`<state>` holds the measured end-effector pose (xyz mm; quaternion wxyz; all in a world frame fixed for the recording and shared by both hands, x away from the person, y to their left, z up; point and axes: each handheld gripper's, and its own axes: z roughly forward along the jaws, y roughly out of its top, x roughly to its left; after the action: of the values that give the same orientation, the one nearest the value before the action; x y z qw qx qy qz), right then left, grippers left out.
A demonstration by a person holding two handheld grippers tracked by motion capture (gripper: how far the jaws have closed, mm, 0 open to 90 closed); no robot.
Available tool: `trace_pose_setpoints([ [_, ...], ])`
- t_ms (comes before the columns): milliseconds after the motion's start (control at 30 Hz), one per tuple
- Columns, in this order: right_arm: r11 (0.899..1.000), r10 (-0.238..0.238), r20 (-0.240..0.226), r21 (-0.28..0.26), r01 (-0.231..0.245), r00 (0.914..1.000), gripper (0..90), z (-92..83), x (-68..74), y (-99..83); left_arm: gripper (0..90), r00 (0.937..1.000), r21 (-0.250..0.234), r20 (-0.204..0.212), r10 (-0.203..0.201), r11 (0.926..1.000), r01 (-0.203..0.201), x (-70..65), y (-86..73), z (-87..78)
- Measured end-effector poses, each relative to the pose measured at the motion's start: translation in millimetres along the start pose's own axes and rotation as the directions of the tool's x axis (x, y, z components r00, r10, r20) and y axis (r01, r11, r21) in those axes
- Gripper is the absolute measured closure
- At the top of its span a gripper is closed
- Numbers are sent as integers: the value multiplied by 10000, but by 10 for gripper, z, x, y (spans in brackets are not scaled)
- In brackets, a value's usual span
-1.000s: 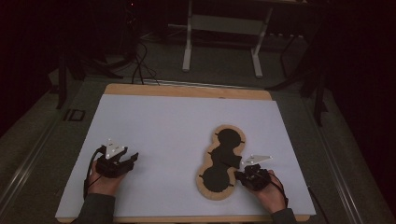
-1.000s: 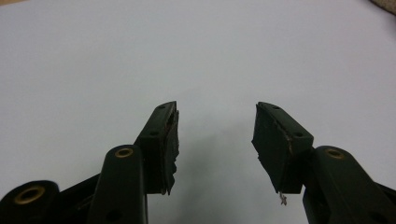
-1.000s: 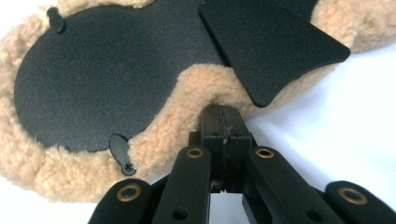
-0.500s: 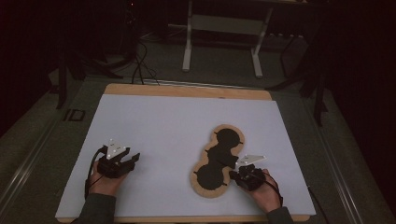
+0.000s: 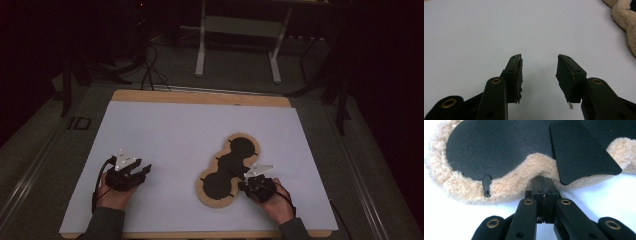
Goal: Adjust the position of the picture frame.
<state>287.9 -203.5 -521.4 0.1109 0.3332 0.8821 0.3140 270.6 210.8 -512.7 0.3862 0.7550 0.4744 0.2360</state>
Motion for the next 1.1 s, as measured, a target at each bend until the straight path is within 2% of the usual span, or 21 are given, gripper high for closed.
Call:
trace_pose_setpoints([
  [533,9997,-201,-154,-163,199,9997,900,151,95,157,576,9992,-255,379,93,9996,-84,-58,15,-27],
  [900,9984,-445,-187,-359,438,9988,900,280,144,284,576,9959,-516,795,442,9979,-401,-223,59,-64],
  [1100,9980,-461,-287,-448,448,9985,900,324,141,326,575,9943,-540,879,611,9969,-565,-288,72,-62],
])
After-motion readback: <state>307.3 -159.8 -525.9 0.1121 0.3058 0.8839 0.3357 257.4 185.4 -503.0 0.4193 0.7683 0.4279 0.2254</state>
